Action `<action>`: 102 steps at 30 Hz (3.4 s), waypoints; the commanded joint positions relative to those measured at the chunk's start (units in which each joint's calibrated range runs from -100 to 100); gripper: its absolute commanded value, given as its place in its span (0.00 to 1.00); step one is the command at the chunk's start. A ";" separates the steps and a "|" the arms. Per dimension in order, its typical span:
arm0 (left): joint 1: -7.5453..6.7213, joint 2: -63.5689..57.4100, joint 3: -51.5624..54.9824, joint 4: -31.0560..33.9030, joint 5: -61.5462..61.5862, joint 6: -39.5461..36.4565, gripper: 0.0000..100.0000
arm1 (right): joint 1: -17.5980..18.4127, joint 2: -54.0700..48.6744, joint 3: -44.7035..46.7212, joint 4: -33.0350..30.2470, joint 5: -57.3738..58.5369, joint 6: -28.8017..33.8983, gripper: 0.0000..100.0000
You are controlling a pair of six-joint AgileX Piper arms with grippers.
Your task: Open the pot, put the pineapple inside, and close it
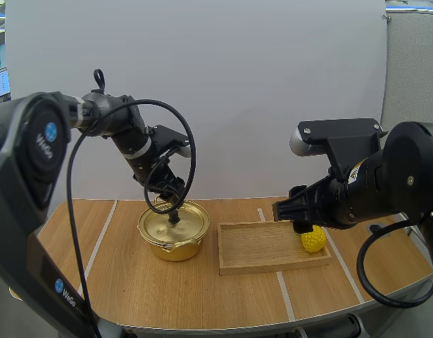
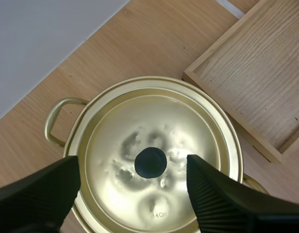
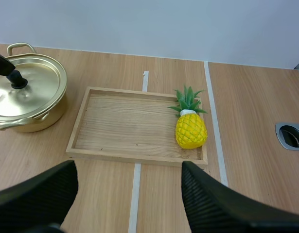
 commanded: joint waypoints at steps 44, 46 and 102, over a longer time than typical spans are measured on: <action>-2.24 0.96 -7.80 4.65 7.16 -1.40 0.00 | -0.20 -0.05 -0.68 -0.39 0.00 -0.11 1.00; -2.24 -2.29 -10.24 4.65 8.50 -2.11 0.00 | -0.20 -0.05 -0.68 -0.39 0.00 -0.11 1.00; -2.24 -24.08 -52.50 10.27 -20.44 -2.90 0.00 | -0.20 22.01 -0.70 -15.80 -16.68 9.00 1.00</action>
